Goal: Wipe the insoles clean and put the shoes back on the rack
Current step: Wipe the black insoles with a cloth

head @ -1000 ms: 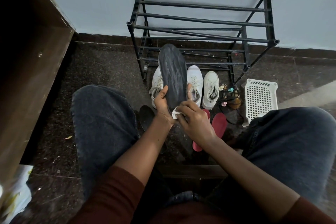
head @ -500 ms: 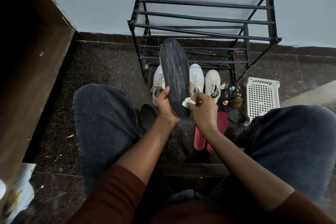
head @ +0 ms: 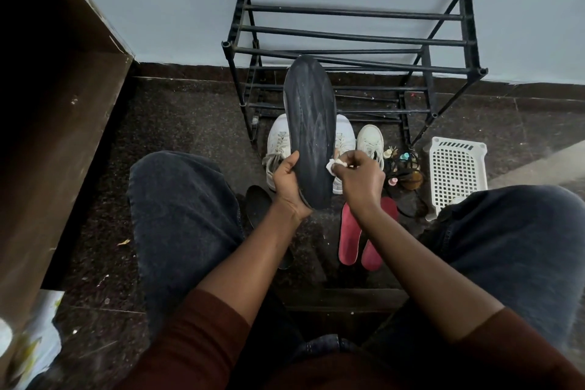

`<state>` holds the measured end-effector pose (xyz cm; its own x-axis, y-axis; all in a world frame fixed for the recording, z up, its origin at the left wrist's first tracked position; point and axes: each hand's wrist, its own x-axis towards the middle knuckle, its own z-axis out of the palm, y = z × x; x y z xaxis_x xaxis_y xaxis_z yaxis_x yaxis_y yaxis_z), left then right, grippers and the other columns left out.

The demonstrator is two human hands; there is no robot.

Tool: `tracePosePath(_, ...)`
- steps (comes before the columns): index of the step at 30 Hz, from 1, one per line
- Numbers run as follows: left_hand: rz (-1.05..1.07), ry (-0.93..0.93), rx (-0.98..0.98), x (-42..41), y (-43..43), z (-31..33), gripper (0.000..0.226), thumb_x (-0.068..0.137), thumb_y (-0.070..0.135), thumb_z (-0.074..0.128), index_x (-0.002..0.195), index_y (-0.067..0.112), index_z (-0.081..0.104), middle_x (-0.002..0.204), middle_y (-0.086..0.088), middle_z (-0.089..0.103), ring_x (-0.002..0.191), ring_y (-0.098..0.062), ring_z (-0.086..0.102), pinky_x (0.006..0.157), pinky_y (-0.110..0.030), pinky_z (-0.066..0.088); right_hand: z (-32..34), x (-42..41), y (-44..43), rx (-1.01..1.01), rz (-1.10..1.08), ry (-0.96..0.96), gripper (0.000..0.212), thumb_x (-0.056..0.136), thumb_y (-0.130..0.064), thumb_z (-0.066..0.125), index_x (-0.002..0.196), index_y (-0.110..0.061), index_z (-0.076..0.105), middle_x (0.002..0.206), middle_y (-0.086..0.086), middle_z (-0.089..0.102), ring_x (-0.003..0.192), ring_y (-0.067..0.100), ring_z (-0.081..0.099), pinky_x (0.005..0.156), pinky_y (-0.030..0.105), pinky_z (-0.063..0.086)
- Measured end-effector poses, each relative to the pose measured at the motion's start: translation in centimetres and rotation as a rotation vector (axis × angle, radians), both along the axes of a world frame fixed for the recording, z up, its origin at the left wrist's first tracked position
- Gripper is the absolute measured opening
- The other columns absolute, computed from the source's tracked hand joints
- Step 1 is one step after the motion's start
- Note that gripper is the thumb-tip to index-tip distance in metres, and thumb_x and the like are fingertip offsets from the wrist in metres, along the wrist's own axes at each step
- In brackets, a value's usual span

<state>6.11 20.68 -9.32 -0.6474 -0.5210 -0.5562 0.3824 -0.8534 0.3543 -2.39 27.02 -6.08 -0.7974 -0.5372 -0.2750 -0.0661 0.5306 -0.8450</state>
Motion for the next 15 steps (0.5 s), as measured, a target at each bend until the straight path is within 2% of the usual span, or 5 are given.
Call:
tracePosePath(4,0.018,-0.039,-0.011,0.0,-0.2,-0.1,0.044,0.095,0.034,0.031,0.110,0.006,0.060,0.104,-0.016,0.061,0.090,-0.029,0.058,0.085,-0.041,0.042,-0.2,-0.6,-0.5,-0.002,-0.006,-0.006,0.019,0.074,-0.009,0.069,0.066,-0.024,0.060,0.067,-0.004,0.062,0.071,0.021,0.063,0.068,0.025,0.047)
tracePosePath(6,0.035,-0.061,-0.026,0.0,-0.1,-0.3,0.045,0.095,0.033,0.032,0.101,0.006,0.067,0.095,-0.015,0.067,0.083,-0.028,0.064,0.081,-0.038,0.045,-0.3,-0.3,0.1,0.001,0.022,0.023,0.020,0.075,-0.010,0.070,0.066,-0.025,0.060,0.065,-0.007,0.061,0.065,0.016,0.059,0.059,0.013,0.042)
tracePosePath(8,0.042,-0.057,-0.031,-0.1,0.0,-0.7,0.051,0.096,0.032,0.032,0.087,0.007,0.075,0.087,-0.013,0.072,0.076,-0.026,0.069,0.077,-0.034,0.050,-0.4,0.1,0.9,-0.001,0.060,0.041,0.018,0.076,-0.009,0.071,0.069,-0.024,0.063,0.066,-0.009,0.060,0.061,0.010,0.055,0.051,0.009,0.038)
tracePosePath(12,0.071,-0.020,-0.011,-0.4,0.1,-1.1,0.057,0.096,0.032,0.031,0.077,0.007,0.078,0.084,-0.012,0.073,0.073,-0.026,0.070,0.077,-0.035,0.052,-0.7,1.7,3.1,0.046,0.264,0.221,0.013,0.075,-0.006,0.071,0.085,-0.015,0.071,0.084,-0.003,0.064,0.068,0.005,0.055,0.066,0.007,0.037)
tracePosePath(15,0.074,-0.010,0.002,-0.3,0.0,-1.0,0.052,0.096,0.033,0.030,0.089,0.005,0.073,0.086,-0.014,0.072,0.075,-0.027,0.070,0.075,-0.035,0.054,-0.5,2.7,3.5,0.014,0.412,0.379,0.016,0.075,0.000,0.068,0.090,-0.005,0.071,0.093,0.008,0.066,0.074,0.015,0.058,0.069,0.003,0.033)
